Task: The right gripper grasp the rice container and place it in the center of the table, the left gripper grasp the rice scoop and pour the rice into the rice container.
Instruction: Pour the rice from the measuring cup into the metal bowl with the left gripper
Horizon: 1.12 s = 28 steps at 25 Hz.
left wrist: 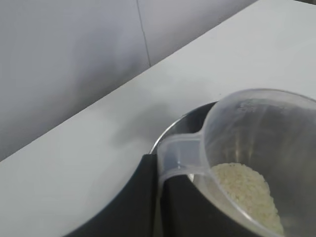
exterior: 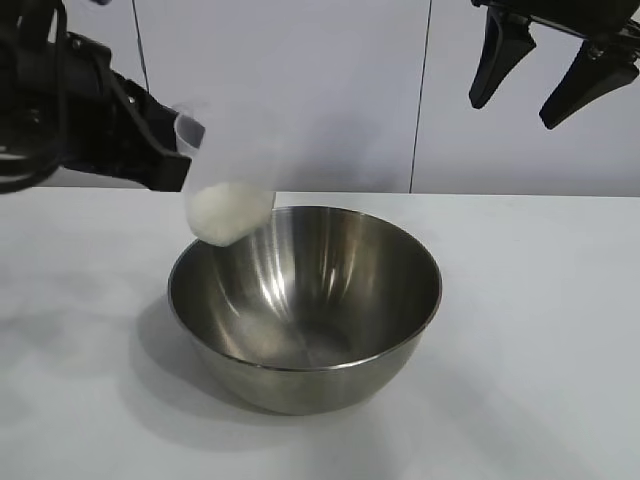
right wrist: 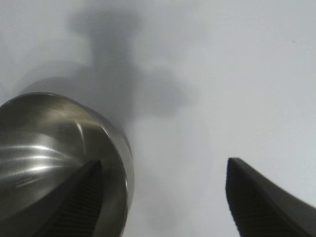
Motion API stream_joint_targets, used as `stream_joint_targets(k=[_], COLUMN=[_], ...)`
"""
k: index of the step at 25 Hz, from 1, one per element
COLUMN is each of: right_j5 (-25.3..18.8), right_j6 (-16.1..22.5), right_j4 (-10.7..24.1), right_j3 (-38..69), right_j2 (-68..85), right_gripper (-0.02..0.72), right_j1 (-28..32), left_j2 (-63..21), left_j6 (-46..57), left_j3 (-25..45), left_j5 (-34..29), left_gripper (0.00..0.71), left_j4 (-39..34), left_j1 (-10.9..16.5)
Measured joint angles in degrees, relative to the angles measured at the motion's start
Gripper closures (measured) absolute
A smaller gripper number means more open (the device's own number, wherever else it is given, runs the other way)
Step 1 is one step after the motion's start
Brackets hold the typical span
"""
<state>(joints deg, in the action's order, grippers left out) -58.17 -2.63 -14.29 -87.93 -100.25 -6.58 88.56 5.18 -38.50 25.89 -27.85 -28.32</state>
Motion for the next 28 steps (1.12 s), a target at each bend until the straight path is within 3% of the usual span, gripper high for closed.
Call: stream_joint_targets(k=[12,17,23,28], right_j5=[0.89,1.23,2.24,2.24], right_j6=[0.00,0.00,-0.06,-0.06], right_j4=[0.00,-0.09,-0.89,-0.89], right_j3=[0.00,0.00,0.00,0.00], right_j2=[0.00,0.00,0.00,0.00], right_gripper=[0.216,0.216,0.216,0.216], right_j1=[0.00,0.00,0.00,0.00], left_j2=[4.19,4.19,4.19,4.19], left_j6=[-34.59,-45.87,-68.92,-95.71], left_j3=[-6.21,-6.26,-6.31,-6.31], left_j5=[0.77,-2.58,-5.44,-4.59], left_gripper=[0.701,0.701,0.701,0.701], left_j4=[-0.74,2.51,18.48,40.32], left_j1=[-0.19,-3.41,-8.77,-12.11])
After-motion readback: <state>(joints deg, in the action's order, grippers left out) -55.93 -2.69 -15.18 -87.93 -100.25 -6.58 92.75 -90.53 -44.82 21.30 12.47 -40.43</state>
